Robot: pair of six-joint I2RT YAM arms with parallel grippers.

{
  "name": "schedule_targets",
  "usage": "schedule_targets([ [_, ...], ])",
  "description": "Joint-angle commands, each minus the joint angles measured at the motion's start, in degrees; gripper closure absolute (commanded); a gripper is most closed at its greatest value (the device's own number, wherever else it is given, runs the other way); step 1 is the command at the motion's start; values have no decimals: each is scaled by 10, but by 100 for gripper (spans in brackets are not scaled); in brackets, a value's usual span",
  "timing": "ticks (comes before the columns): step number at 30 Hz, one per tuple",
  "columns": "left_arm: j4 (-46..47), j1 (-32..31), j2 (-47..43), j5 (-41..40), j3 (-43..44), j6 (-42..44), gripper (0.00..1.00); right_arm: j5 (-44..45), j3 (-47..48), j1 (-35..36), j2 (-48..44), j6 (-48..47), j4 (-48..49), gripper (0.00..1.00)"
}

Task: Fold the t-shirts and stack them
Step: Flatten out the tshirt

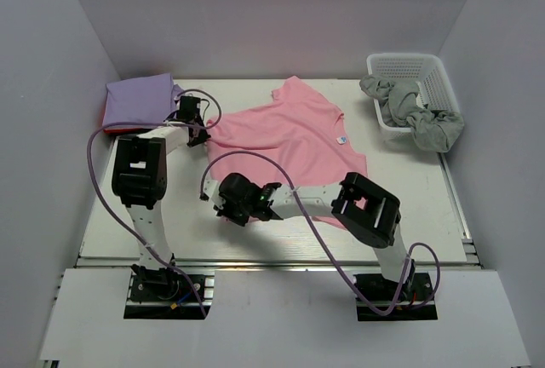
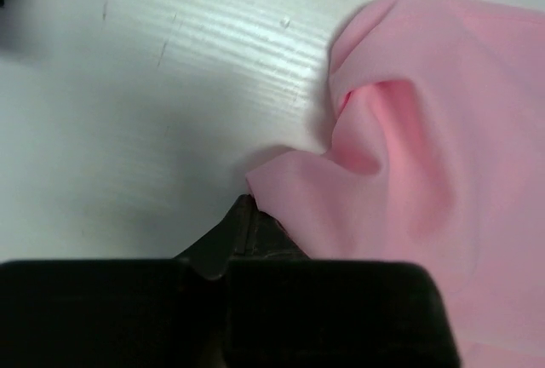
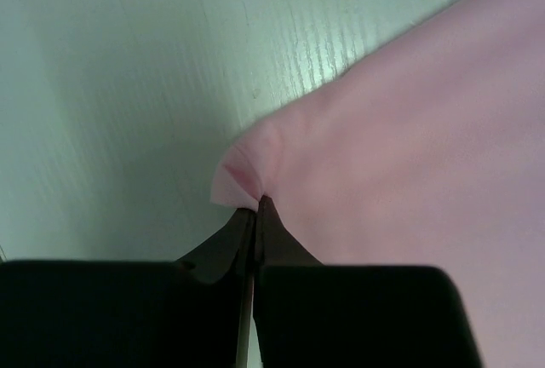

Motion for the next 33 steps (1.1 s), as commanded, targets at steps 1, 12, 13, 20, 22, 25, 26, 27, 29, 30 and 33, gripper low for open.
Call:
schedule_targets([
  [1, 32, 2, -1, 14, 14, 36, 100, 7, -13, 0, -38, 25, 33, 100],
  [12, 52, -5, -96, -24, 15, 94, 100, -33, -165, -72, -219, 160, 127, 100],
  [13, 41, -11, -87, -6, 50, 101, 100, -38, -174, -88, -225, 180, 136, 100],
  [20, 25, -11, -14, 111, 166, 106, 100, -34, -261, -196, -284, 281, 151, 100],
  [22, 25, -18, 27, 171, 216, 106, 100, -46, -276, -237, -294, 293, 152, 100],
  [25, 5, -32, 86, 221, 308, 100, 100, -76, -291, -279, -291, 311, 148, 100],
  [26, -5, -42, 134, 245, 364, 100, 100, -81, -302, -296, -288, 316, 151, 100],
  [27, -14, -47, 158, 257, 391, 100, 100, -83, -305, -304, -287, 323, 151, 100],
  [29, -26, -67, 223, 270, 460, 100, 100, -80, -312, -332, -283, 342, 146, 100],
  [30, -26, -74, 243, 275, 481, 100, 100, -78, -313, -338, -281, 352, 142, 95],
  [33, -26, -90, 286, 275, 545, 88, 100, -69, -308, -368, -269, 374, 124, 72],
])
